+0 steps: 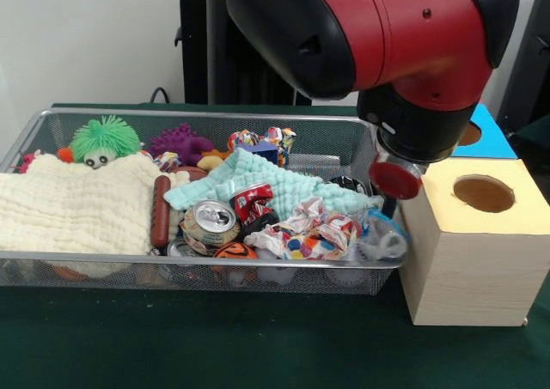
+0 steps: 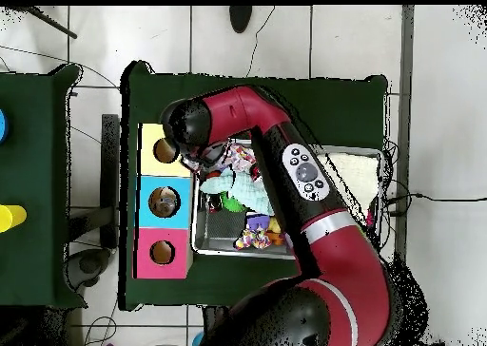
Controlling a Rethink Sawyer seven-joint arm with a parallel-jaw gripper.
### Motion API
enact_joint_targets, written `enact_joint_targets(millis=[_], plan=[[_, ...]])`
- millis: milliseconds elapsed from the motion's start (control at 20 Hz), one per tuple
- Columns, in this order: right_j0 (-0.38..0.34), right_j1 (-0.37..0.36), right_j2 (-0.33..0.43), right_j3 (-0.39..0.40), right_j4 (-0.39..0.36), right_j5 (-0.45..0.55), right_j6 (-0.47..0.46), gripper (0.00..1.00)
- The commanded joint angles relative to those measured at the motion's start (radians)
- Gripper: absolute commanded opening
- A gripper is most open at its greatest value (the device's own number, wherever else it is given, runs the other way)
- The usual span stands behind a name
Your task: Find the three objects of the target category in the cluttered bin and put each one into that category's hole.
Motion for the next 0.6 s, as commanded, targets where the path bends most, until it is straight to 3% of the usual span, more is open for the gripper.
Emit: enact_joint_targets(millis=[50,600], plan=[[-0.042,0.012,-0.011,-0.11,-0.004,0.124,-0.33,1.0],[-0.004,0.024,-0.022,-0.226,-0.058,0.237,-0.416,1.0]])
